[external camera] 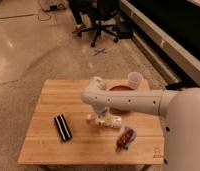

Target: Stand the bottle upright

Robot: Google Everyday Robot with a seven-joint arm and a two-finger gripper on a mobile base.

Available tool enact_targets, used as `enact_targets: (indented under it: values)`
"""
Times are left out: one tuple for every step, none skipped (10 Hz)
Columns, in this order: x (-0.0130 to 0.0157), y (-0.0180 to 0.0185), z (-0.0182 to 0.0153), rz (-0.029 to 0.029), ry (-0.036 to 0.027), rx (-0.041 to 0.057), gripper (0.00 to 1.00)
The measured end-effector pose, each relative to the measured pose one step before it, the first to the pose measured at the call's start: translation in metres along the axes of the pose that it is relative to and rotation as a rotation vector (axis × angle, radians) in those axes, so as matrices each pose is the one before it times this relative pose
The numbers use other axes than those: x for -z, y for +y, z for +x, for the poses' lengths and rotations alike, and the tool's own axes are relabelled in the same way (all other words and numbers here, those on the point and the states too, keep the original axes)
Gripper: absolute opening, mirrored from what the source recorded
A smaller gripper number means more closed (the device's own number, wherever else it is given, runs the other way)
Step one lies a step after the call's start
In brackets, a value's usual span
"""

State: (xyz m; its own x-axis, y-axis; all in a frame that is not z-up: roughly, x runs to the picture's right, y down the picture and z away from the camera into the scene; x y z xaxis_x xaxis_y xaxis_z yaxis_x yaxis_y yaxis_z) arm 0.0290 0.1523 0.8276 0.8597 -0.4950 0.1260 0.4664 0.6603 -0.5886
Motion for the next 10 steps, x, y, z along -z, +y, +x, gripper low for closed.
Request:
enact_targets:
  values:
    - [-0.00277,-0.00116,-0.00206,-0.00677,0.00576,-0.00239,0.65]
    - [-0.00267,-0.00121,-0.00267,-0.00617,0.0036,-0.00167,0.65]
    - [-0.00214,-0.0018,-0.00439,-0.00537,0.00147,-0.00168,0.65]
    - [-0.0017,-0.00106,-0.00378,-0.00462,0.00184,-0.00064,0.65]
    - [-0.00128,-0.00106,-0.00422,-0.003,0.00129,0.00103,0.65]
    - [-0.00169,0.00007,-0.00418,-0.00423,0.00129,0.00161,0.65]
    - [-0.00169,0.00065,-0.00371,-0.00477,0.00132,-0.00054,0.65]
    - [-0.00175,0.00166,-0.00215,-0.00536,0.00136,-0.0036,0.65]
    - [-0.00135,0.00153,-0.00077,-0.00359,0.00111,-0.00378,0.65]
    - [-0.0026,0.00261,-0.00021,-0.00503,0.00444,-0.00682,0.65]
